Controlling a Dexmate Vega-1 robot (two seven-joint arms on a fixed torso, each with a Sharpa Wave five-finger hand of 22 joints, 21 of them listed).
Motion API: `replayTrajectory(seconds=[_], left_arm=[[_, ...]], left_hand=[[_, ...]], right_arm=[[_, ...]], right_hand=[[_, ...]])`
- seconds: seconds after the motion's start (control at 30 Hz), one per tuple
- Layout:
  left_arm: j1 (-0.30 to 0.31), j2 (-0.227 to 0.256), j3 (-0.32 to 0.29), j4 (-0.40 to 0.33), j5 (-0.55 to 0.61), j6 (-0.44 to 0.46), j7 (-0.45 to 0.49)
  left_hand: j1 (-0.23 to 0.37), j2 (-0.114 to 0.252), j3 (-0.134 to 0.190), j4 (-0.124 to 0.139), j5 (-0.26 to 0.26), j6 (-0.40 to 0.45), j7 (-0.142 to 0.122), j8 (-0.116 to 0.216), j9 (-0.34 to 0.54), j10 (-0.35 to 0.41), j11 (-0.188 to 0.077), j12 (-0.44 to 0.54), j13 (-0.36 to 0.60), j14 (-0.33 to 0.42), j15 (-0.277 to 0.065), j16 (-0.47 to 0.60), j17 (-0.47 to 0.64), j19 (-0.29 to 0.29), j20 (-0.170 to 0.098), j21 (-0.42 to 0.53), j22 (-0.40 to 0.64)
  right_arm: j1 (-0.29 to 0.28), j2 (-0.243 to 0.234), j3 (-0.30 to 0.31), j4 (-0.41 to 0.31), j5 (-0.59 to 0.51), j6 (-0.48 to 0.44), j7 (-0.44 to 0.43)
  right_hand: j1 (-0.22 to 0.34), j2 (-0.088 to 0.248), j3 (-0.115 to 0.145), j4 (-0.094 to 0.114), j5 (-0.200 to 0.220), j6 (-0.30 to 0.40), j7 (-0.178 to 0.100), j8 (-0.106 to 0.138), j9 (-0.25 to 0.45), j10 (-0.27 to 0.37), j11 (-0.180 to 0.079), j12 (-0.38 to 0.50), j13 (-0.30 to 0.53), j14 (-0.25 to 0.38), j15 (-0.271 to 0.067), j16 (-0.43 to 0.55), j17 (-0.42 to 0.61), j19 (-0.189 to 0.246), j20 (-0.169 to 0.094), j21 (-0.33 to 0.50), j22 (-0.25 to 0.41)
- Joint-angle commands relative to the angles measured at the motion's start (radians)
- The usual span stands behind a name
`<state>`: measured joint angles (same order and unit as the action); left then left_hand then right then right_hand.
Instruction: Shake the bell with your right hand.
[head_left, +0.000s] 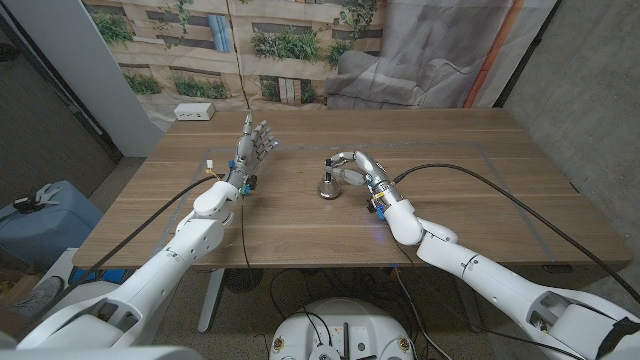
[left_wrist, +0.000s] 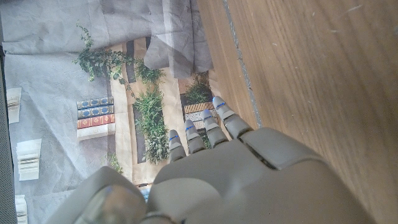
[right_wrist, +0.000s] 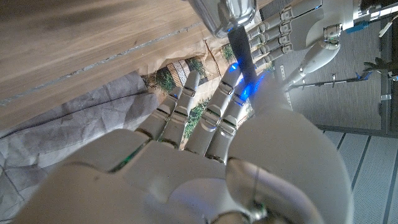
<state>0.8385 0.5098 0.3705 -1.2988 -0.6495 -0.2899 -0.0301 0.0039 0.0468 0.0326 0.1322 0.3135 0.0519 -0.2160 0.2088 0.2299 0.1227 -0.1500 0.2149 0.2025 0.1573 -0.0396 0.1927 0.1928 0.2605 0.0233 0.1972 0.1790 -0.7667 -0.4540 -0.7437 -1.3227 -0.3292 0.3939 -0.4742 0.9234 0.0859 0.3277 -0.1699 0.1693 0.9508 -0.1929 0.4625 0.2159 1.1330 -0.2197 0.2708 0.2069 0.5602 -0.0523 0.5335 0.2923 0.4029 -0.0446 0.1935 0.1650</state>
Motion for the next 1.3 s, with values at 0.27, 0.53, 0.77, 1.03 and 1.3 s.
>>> replayTrajectory(seconds=[0.27, 0.53, 0.77, 1.03, 1.3], left_arm=[[0.000, 0.000, 0.000, 0.000, 0.000, 0.001, 0.000], [0.000, 0.000, 0.000, 0.000, 0.000, 0.000, 0.000], [0.000, 0.000, 0.000, 0.000, 0.000, 0.001, 0.000], [0.000, 0.000, 0.000, 0.000, 0.000, 0.001, 0.000], [0.000, 0.000, 0.000, 0.000, 0.000, 0.001, 0.000]], left_hand=[[-0.001, 0.009, 0.001, 0.007, 0.006, 0.000, -0.006, 0.006, 0.004, 0.002, -0.006, 0.005, 0.005, 0.006, -0.098, 0.006, 0.005, 0.008, -0.002, 0.007, 0.006], [-0.001, 0.008, 0.001, 0.007, 0.006, 0.000, -0.006, 0.006, 0.004, 0.002, -0.005, 0.005, 0.005, 0.006, -0.097, 0.006, 0.005, 0.008, -0.002, 0.007, 0.006], [-0.001, 0.008, 0.001, 0.007, 0.006, -0.001, -0.006, 0.005, 0.004, 0.004, -0.005, 0.006, 0.005, 0.006, -0.097, 0.006, 0.005, 0.008, -0.002, 0.007, 0.006], [-0.001, 0.008, 0.001, 0.007, 0.006, -0.001, -0.006, 0.006, 0.004, 0.001, -0.005, 0.005, 0.005, 0.007, -0.097, 0.006, 0.005, 0.008, -0.002, 0.007, 0.006], [-0.001, 0.008, 0.001, 0.007, 0.006, 0.000, -0.006, 0.006, 0.004, 0.003, -0.007, 0.006, 0.005, 0.007, -0.097, 0.006, 0.005, 0.008, -0.003, 0.007, 0.006]], right_arm=[[-0.029, -0.035, 0.057, -0.102, 0.045, -0.035, 0.036], [-0.039, -0.050, 0.084, -0.151, 0.068, -0.069, 0.060], [-0.047, -0.067, 0.108, -0.201, 0.082, -0.104, 0.079], [-0.064, -0.079, 0.137, -0.261, 0.088, -0.163, 0.075], [-0.086, -0.093, 0.169, -0.306, 0.119, -0.202, 0.074]], right_hand=[[0.017, 0.002, -0.003, 0.001, 0.004, 0.035, -0.015, 0.008, 0.000, 0.021, 0.000, 0.006, 0.004, 0.013, -0.170, 0.001, 0.000, 0.011, -0.095, 0.003, 0.005], [0.016, 0.002, -0.005, 0.003, 0.004, 0.033, -0.015, 0.006, -0.001, 0.025, -0.001, 0.006, 0.004, 0.019, -0.167, 0.001, 0.000, 0.012, -0.096, 0.002, 0.005], [0.016, 0.002, -0.006, 0.004, 0.004, 0.034, -0.015, 0.006, -0.001, 0.028, -0.001, 0.005, 0.003, 0.022, -0.168, -0.002, -0.002, 0.013, -0.095, 0.003, 0.005], [0.014, 0.002, -0.010, 0.008, 0.003, 0.035, -0.015, 0.005, -0.002, 0.032, -0.001, 0.004, 0.003, 0.032, -0.166, 0.002, 0.000, 0.021, -0.088, 0.005, 0.005], [0.016, 0.002, -0.011, 0.007, 0.003, 0.035, -0.015, 0.004, -0.002, 0.035, -0.001, 0.004, 0.003, 0.037, -0.168, 0.000, -0.001, 0.025, -0.085, 0.005, 0.005]])
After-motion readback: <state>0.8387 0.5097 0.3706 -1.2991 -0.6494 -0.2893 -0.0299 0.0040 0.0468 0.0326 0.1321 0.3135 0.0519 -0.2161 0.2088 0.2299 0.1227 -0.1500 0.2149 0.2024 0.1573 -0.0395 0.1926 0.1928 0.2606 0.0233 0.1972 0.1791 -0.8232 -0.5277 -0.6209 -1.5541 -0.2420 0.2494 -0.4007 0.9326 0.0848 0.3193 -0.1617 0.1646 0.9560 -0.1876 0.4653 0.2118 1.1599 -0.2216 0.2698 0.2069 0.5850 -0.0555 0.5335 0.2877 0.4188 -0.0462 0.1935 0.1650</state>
